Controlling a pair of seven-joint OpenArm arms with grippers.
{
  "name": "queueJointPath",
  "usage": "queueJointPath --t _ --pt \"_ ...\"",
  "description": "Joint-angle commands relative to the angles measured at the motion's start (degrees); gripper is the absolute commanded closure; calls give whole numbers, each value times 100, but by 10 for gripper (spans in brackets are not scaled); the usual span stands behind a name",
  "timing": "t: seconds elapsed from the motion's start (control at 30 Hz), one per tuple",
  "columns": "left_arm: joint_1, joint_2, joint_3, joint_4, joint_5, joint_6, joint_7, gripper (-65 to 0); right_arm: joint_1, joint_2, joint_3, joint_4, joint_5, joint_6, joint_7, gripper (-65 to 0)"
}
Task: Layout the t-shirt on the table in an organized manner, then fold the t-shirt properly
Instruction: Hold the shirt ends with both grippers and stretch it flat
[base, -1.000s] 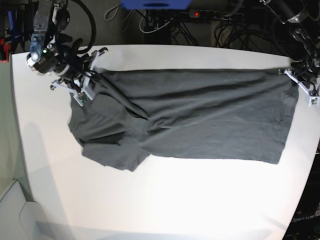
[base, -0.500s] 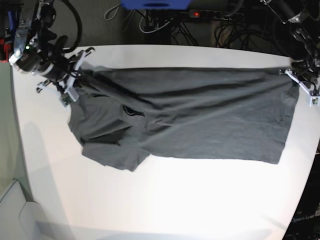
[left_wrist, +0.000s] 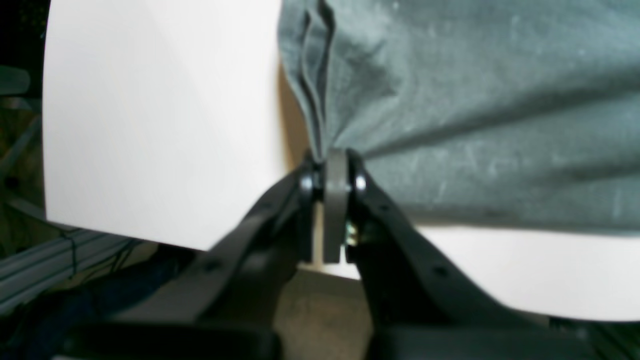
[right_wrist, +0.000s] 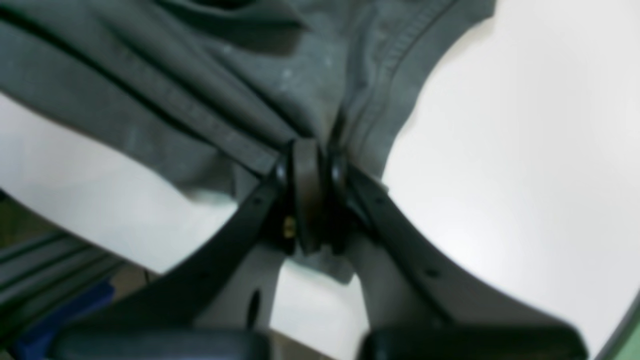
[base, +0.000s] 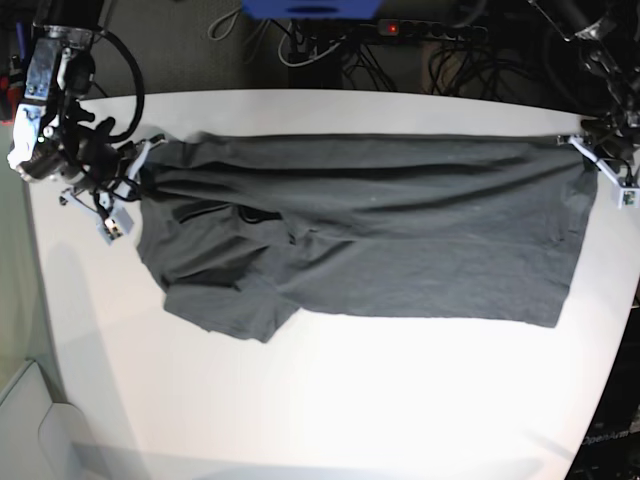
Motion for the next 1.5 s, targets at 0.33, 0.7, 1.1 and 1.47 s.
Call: queueJointPath --t 0.33,0.7,1.1,1.47 --pt "8 -114 -29 83 -35 11 -63 -6 615 128 21 -829 63 -21 234 -98" --pt "-1 -114 -29 144 -35 11 -63 -151 245 136 478 375 81 -21 190 -372" --pt "16 -114 -662 162 -53 2 -45 -436 -599 -479 522 859 81 -21 243 -372" --pt "-362 9 -662 742 -167 11 78 -434 -256 -514 522 50 81 -21 243 -175"
